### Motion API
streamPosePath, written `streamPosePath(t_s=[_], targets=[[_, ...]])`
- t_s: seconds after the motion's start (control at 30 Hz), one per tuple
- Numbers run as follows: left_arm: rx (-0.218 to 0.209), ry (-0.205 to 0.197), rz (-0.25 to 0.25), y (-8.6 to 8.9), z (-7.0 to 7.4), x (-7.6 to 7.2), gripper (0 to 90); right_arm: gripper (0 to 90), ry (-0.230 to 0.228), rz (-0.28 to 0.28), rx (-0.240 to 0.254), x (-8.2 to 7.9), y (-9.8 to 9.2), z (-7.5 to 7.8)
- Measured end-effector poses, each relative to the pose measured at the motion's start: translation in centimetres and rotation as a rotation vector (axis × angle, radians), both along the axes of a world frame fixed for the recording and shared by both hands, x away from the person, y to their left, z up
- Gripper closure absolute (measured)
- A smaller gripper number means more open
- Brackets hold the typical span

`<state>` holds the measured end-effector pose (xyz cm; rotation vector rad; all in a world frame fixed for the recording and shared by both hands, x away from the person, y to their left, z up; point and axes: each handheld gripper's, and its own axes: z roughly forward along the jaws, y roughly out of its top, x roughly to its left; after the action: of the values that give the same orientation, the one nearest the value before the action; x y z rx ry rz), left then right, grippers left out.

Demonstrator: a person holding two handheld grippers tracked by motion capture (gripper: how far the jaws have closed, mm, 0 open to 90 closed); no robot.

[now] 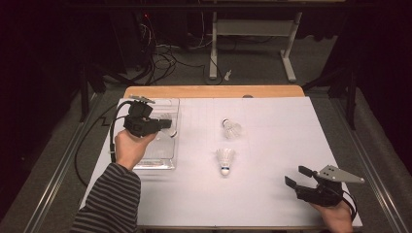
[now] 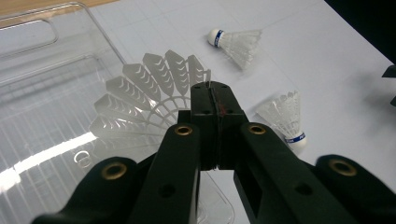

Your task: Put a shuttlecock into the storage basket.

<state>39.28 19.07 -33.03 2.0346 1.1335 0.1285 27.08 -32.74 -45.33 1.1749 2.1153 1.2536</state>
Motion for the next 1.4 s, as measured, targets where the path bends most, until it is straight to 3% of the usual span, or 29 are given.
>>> streamPosePath(t_s=[0.43,0.83,1.4], targets=[[0.045,0.006,0.045,1.1,-0.4,0.1,89.1,31.5,-0.001,0.0,0.0,0.0,0.0,0.0],[0.089,0.02,0.063,0.7,-1.4,1.3,89.1,31.5,0.001,-0.001,0.003,0.0,0.0,0.0],[0.088,0.033,0.096,0.6,-2.5,2.8,88.9,31.4,0.002,-0.001,0.006,0.0,0.0,0.0]])
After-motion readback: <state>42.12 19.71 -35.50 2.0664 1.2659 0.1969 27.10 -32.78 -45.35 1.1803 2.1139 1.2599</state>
